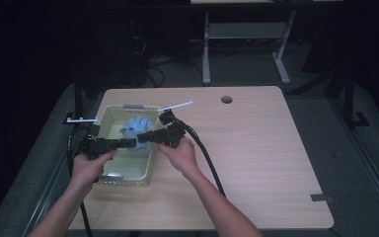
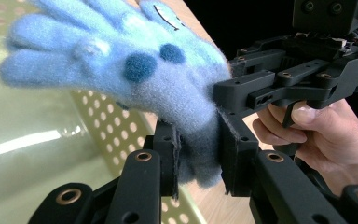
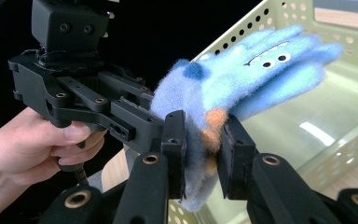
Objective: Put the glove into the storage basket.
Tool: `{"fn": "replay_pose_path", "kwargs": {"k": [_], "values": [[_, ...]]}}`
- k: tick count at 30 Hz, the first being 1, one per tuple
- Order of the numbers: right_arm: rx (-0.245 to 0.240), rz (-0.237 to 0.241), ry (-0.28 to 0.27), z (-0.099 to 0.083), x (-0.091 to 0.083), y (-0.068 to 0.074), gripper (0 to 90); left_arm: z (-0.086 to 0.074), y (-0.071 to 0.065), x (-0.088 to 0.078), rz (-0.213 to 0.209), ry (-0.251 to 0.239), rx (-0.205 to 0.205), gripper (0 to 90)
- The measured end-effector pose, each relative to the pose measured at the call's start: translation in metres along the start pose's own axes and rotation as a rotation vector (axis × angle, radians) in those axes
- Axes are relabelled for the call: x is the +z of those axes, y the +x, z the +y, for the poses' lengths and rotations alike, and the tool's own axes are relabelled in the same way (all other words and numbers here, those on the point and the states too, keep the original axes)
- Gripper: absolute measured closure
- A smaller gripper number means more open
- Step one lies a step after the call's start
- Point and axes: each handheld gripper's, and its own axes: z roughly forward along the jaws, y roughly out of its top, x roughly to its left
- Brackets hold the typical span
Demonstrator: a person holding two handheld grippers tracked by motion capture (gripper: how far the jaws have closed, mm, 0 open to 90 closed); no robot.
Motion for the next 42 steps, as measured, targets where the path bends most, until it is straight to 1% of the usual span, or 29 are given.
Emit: {"fn": "replay_pose_path", "kwargs": {"k": [4, 5, 7, 9, 10, 11, 12, 14, 16, 17, 21, 23, 24, 26, 28, 29, 32, 33, 34, 35, 36, 39, 41, 42], "values": [[-0.002, 0.005, 0.005, 0.0, 0.009, 0.0, 74.5, -0.002, 0.005, -0.004, 0.012, 0.006, -0.004, 70.8], [0.003, 0.007, 0.008, 0.0, 0.011, 0.0, 74.5, -0.002, 0.006, -0.005, 0.014, 0.002, -0.008, 70.8], [0.009, 0.009, 0.01, -0.001, 0.015, 0.0, 74.5, -0.003, 0.009, -0.007, 0.023, 0.009, -0.008, 70.9], [-0.001, 0.009, 0.006, -0.001, 0.02, -0.002, 74.5, -0.003, 0.011, -0.009, 0.029, 0.004, -0.015, 70.9], [0.016, 0.012, 0.006, -0.001, 0.021, -0.002, 74.5, -0.004, 0.013, -0.01, 0.032, 0.003, -0.019, 70.8], [0.023, 0.013, 0.009, -0.001, 0.024, -0.001, 74.5, -0.004, 0.015, -0.011, 0.033, 0.006, -0.02, 70.9], [0.017, 0.013, 0.008, -0.001, 0.026, -0.002, 74.5, -0.005, 0.016, -0.012, 0.035, 0.005, -0.031, 70.8], [0.013, 0.011, 0.011, -0.001, 0.029, -0.003, 74.5, -0.005, 0.018, -0.013, 0.042, 0.011, -0.03, 70.9], [0.027, 0.015, 0.017, -0.002, 0.033, -0.003, 74.5, -0.006, 0.02, -0.014, 0.047, 0.013, -0.029, 70.9], [0.026, 0.017, 0.017, -0.002, 0.034, -0.004, 74.5, -0.007, 0.021, -0.014, 0.052, 0.014, -0.031, 70.9], [0.031, 0.015, 0.027, -0.003, 0.04, -0.007, 74.5, -0.009, 0.026, -0.014, 0.056, 0.021, -0.055, 70.9], [0.038, 0.017, 0.032, -0.004, 0.043, -0.008, 74.3, -0.009, 0.029, -0.014, 0.061, 0.026, -0.057, 70.9], [0.034, 0.017, 0.032, -0.004, 0.044, -0.009, 74.3, -0.009, 0.03, -0.013, 0.066, 0.028, -0.064, 71.1], [0.041, 0.01, 0.041, -0.004, 0.047, -0.011, 74.1, -0.009, 0.032, -0.013, 0.079, 0.047, -0.053, 71.8], [0.037, -0.001, 0.053, -0.005, 0.052, -0.012, 74.1, -0.009, 0.035, -0.01, 0.099, 0.062, -0.057, 72.3], [0.035, -0.01, 0.063, -0.005, 0.054, -0.014, 74.0, -0.009, 0.036, -0.01, 0.101, 0.069, -0.063, 72.4], [0.043, -0.018, 0.07, -0.006, 0.058, -0.016, 74.0, -0.009, 0.041, -0.008, 0.114, 0.078, -0.078, 72.7], [0.037, -0.021, 0.072, -0.006, 0.06, -0.017, 73.8, -0.009, 0.042, -0.008, 0.119, 0.079, -0.077, 72.7], [0.041, -0.026, 0.076, -0.006, 0.061, -0.018, 73.5, -0.009, 0.042, -0.007, 0.124, 0.081, -0.075, 72.7], [0.042, -0.03, 0.079, -0.006, 0.061, -0.018, 73.2, -0.009, 0.043, -0.007, 0.128, 0.084, -0.076, 72.8], [0.024, -0.035, 0.081, -0.006, 0.062, -0.019, 72.7, -0.009, 0.043, -0.007, 0.13, 0.083, -0.079, 72.7], [0.016, -0.047, 0.089, -0.006, 0.06, -0.018, 71.5, -0.009, 0.043, -0.007, 0.14, 0.089, -0.085, 72.7], [0.01, -0.062, 0.094, -0.006, 0.059, -0.017, 71.3, -0.009, 0.045, -0.007, 0.157, 0.097, -0.085, 72.7], [0.006, -0.073, 0.097, -0.006, 0.058, -0.017, 71.3, -0.009, 0.046, -0.006, 0.174, 0.102, -0.087, 72.7]]}}
